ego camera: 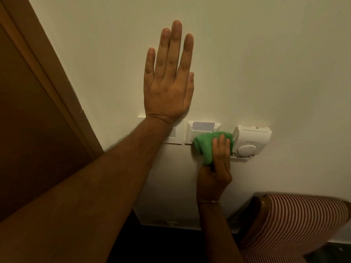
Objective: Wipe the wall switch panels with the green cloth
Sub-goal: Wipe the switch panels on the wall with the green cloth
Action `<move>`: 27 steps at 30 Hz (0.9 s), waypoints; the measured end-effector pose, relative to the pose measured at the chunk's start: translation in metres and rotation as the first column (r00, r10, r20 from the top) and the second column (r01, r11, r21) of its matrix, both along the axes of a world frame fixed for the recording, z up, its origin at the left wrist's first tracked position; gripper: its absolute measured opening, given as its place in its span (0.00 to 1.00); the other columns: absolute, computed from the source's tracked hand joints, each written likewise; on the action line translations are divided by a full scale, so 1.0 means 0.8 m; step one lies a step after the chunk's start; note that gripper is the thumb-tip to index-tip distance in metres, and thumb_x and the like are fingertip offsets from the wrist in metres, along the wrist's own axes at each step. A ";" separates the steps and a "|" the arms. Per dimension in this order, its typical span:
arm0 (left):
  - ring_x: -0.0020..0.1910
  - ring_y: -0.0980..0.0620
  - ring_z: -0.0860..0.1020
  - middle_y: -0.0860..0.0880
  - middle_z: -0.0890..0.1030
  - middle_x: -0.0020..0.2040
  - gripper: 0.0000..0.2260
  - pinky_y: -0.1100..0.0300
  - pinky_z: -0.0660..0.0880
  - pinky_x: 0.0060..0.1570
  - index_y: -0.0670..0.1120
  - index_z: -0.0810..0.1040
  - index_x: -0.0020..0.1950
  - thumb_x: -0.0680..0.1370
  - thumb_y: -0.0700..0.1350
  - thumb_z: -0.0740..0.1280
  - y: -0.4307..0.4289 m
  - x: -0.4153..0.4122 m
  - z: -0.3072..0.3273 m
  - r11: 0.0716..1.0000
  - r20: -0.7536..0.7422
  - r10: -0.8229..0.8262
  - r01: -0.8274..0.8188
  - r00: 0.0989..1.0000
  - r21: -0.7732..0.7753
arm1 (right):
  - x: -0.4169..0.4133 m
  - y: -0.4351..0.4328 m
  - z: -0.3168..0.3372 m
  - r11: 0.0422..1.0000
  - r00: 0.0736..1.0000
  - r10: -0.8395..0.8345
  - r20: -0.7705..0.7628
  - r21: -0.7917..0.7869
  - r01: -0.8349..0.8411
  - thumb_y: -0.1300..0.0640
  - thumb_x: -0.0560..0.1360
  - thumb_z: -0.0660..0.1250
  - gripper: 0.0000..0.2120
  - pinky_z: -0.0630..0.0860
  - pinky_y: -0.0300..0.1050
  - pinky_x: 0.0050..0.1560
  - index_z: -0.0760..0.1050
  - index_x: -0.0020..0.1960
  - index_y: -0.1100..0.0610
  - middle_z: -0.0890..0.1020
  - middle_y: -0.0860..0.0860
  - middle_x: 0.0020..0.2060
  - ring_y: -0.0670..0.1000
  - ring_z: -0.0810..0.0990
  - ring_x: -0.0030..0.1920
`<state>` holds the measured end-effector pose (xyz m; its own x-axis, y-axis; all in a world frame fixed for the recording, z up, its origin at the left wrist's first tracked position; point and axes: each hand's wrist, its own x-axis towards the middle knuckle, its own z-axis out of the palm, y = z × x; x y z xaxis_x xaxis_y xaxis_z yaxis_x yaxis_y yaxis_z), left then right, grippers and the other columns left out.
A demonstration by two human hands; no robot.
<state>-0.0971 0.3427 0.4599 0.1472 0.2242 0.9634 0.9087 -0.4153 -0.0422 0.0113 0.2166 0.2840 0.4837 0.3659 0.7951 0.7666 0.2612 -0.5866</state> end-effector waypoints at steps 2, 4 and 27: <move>0.87 0.39 0.57 0.39 0.57 0.86 0.29 0.42 0.48 0.87 0.42 0.57 0.88 0.88 0.49 0.57 0.000 0.002 -0.001 1.000 0.000 0.009 -0.009 1.000 0.001 | -0.009 0.002 0.002 0.999 0.997 -0.028 -0.072 0.025 0.030 0.79 0.77 0.65 0.30 0.68 0.56 0.82 0.73 0.75 0.60 0.74 0.53 0.76 0.58 0.70 0.81; 0.86 0.39 0.57 0.38 0.59 0.86 0.29 0.42 0.49 0.87 0.41 0.58 0.88 0.88 0.49 0.58 0.000 0.002 -0.002 1.000 0.003 0.012 -0.012 1.000 0.002 | -0.033 0.008 0.006 1.000 1.000 -0.008 -0.029 0.025 0.009 0.82 0.74 0.61 0.33 0.69 0.57 0.81 0.75 0.75 0.60 0.75 0.53 0.76 0.57 0.70 0.81; 0.86 0.35 0.59 0.36 0.57 0.85 0.27 0.37 0.53 0.86 0.47 0.40 0.87 0.90 0.52 0.46 0.016 0.001 -0.007 0.994 0.016 -0.108 0.108 0.994 0.035 | -0.057 0.014 0.018 0.992 0.985 0.122 0.126 -0.009 -0.122 0.75 0.78 0.65 0.22 0.70 0.60 0.80 0.82 0.68 0.60 0.78 0.55 0.72 0.59 0.73 0.78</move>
<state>-0.0962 0.3555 0.4542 0.1512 0.1751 0.9729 0.8593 -0.5098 -0.0418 -0.0341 0.2279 0.2981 0.3315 0.4172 0.8462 0.7966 0.3568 -0.4880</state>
